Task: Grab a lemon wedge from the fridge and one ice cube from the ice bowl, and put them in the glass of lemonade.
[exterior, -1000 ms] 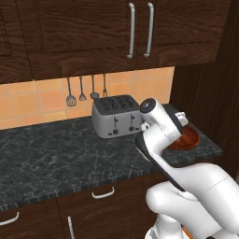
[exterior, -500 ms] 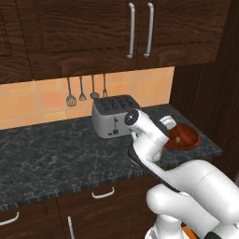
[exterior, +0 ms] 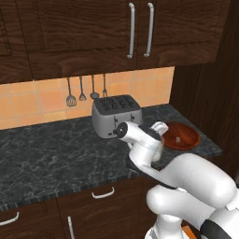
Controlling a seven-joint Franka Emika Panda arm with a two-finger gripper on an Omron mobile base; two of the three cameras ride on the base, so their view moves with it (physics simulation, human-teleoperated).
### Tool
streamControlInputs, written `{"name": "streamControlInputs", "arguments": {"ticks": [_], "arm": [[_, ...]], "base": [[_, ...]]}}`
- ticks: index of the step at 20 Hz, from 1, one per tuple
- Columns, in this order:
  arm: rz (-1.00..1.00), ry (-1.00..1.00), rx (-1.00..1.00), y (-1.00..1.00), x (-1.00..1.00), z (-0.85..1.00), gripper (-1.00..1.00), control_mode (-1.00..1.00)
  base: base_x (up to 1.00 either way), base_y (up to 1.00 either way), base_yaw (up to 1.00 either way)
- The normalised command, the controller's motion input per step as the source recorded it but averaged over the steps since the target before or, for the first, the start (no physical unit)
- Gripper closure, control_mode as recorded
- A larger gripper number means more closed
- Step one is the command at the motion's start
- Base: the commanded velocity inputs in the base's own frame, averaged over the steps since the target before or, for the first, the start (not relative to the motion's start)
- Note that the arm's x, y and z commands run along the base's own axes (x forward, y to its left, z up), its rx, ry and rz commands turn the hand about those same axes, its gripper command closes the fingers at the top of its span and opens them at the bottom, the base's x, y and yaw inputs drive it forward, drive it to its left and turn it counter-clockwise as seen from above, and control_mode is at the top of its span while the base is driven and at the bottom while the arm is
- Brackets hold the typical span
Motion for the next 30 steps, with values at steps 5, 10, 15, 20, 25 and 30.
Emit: {"name": "streamControlInputs", "arguments": {"ticks": [5, 10, 15, 20, 25, 30], "arm": [[0.00, 0.02, -0.07, 0.02, 0.17, -0.12, 1.00, -1.00], [0.00, 0.00, -0.04, 0.00, 0.24, -0.01, 1.00, -1.00], [0.00, 0.00, -0.06, 0.00, 0.29, -0.17, 1.00, -1.00], [0.00, 0.00, -0.07, 0.00, 0.31, -0.26, 1.00, -1.00], [0.00, 0.00, -0.08, 0.00, 0.29, -0.25, 1.00, -1.00], [0.00, 0.00, -0.07, 0.00, 0.06, -0.18, 1.00, -1.00]], "base": [[0.00, 0.00, 0.00], [0.00, 0.00, 0.00], [0.00, 0.00, 0.00], [0.00, 0.00, 0.00], [0.00, 0.00, 0.00], [0.00, 0.00, 0.00]]}}
